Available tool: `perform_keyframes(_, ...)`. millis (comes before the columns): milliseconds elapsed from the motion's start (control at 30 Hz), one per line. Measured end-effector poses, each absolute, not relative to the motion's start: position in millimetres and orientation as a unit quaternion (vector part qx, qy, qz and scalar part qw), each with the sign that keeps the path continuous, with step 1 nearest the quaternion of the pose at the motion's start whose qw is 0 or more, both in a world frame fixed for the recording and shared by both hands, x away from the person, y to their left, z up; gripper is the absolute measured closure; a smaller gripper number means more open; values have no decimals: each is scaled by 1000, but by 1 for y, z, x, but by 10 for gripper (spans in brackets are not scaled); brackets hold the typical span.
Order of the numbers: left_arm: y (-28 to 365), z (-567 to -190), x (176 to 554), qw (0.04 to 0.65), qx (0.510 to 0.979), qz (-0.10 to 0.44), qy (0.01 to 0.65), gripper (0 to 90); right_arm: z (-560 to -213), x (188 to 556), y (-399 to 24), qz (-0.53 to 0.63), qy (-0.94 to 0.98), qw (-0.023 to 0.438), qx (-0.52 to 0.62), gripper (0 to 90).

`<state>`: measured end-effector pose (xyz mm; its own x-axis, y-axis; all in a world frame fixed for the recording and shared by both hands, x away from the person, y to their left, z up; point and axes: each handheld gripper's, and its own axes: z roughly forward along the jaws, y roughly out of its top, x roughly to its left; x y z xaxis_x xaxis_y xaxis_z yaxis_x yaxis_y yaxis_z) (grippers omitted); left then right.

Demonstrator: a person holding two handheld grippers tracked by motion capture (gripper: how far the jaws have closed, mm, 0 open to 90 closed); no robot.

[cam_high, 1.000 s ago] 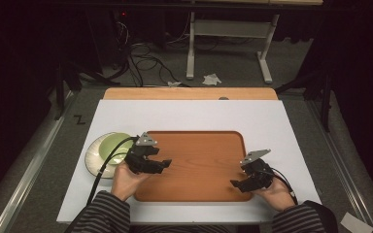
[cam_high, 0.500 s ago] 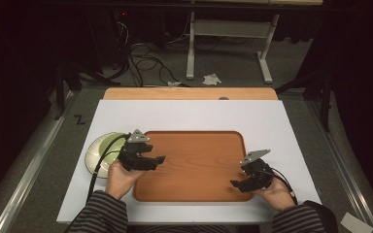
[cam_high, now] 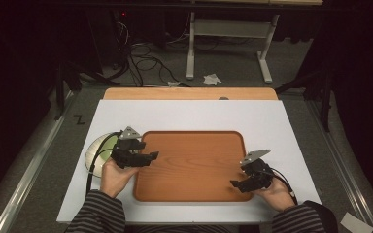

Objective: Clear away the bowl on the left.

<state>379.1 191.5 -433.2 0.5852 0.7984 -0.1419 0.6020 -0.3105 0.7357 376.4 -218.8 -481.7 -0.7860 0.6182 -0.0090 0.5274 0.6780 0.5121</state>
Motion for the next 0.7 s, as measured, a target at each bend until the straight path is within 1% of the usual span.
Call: perform_keyframes(700,216,-433,385,382,777,140,480,362,-481,376,-219,249,911,89,318,315)
